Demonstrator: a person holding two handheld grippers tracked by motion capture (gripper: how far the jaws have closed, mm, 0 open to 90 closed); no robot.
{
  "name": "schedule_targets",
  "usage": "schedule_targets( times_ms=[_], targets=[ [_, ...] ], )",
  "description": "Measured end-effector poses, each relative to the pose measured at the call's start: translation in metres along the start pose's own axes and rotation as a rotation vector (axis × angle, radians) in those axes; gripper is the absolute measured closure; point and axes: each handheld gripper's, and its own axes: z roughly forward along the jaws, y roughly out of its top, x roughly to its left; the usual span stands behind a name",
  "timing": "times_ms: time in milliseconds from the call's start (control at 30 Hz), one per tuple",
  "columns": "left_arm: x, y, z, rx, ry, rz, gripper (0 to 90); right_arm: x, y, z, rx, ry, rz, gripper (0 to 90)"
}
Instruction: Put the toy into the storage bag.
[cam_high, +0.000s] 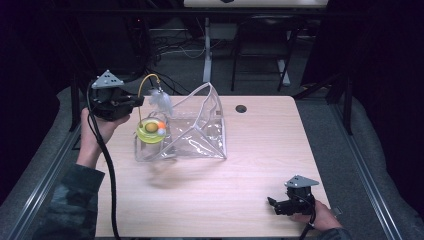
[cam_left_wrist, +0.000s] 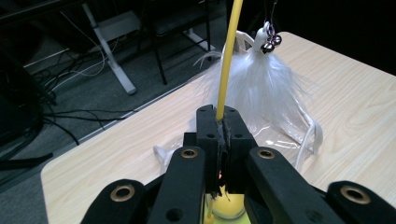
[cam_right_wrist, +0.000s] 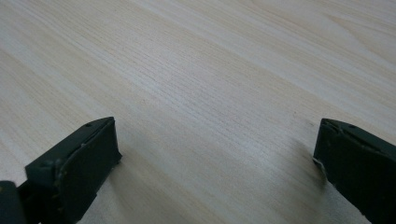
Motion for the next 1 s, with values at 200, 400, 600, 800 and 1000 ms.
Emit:
schedule_targets(
  times_ms=[200, 400, 600, 800, 1000],
  targets=[
    [-0.003, -0.001, 0.014, 0.003, -0.017, 0.003, 87.5, 0.000, 0.000, 0.000, 0.003, 0.000, -0.002, 0.0],
    [-0.004, -0.004, 0.026, 0.007, -0.032, -0.006, 87.6, 0.000, 0.000, 0.000, 0.003, 0.000, -0.002, 0.0],
    [-0.005, -0.003, 0.037, 0.010, -0.046, -0.009, 87.5, 0.000, 0.000, 0.000, 0.003, 0.000, -0.002, 0.0],
    [-0.006, -0.006, 0.049, 0.025, -0.061, -0.007, 87.6, 0.000, 0.000, 0.000, 0.003, 0.000, -0.002, 0.0],
    [-0.007, -0.013, 0.061, 0.037, -0.071, -0.018, 87.5, 0.000, 0.000, 0.000, 0.003, 0.000, -0.002, 0.0]
  ],
)
